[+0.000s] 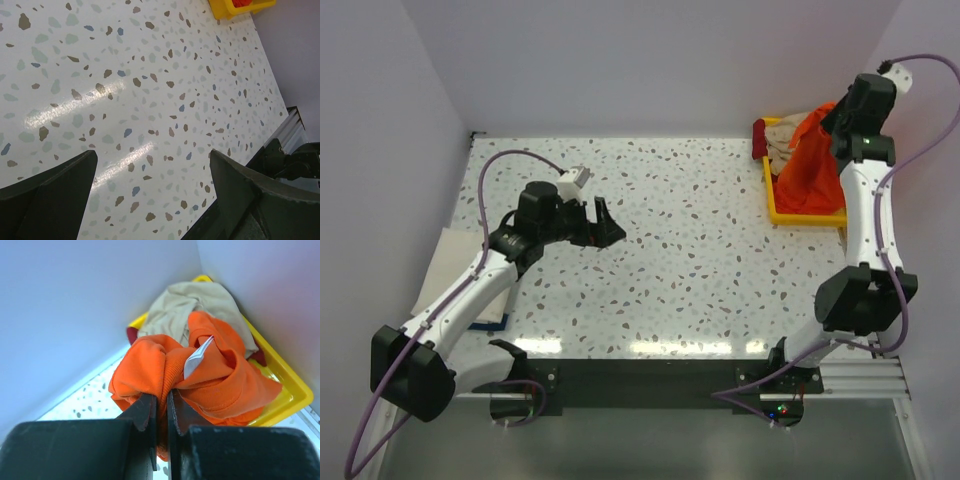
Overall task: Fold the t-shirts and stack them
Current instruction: Grab the tshirt from the pile, then move the tshirt to the center of the board
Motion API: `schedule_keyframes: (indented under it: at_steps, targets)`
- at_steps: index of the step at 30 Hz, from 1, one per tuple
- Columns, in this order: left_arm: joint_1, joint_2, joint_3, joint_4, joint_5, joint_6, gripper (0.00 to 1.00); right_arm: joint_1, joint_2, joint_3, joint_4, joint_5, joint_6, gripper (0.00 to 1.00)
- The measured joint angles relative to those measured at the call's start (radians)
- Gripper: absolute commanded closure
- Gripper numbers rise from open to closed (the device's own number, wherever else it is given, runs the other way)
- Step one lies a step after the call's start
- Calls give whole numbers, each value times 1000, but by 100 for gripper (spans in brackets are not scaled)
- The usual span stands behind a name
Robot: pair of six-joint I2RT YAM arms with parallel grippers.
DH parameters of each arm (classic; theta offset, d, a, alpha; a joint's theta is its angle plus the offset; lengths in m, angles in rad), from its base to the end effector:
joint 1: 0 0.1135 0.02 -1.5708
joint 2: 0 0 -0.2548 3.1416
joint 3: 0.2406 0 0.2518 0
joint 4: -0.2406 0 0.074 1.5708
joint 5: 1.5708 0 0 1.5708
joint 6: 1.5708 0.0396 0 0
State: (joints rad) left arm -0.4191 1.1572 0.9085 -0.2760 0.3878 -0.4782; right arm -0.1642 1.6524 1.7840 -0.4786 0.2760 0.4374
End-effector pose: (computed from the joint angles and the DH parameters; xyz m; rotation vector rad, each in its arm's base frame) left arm 0.2361 -0.1216 0.2893 0.1825 2.1881 -0.9317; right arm 0.3739 -0.0729 0.4209 0.7382 1.7561 -0.0797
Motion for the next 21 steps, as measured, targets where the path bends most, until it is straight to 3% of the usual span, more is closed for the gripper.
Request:
schedule_keyframes:
  at_steps: [13, 21]
  targets:
    - [2, -21, -24, 28, 20, -13, 0, 10, -158, 100, 85, -360, 89, 100]
    - [3, -42, -59, 87, 37, -67, 0, 130, -227, 288, 196, -511, 222, 100]
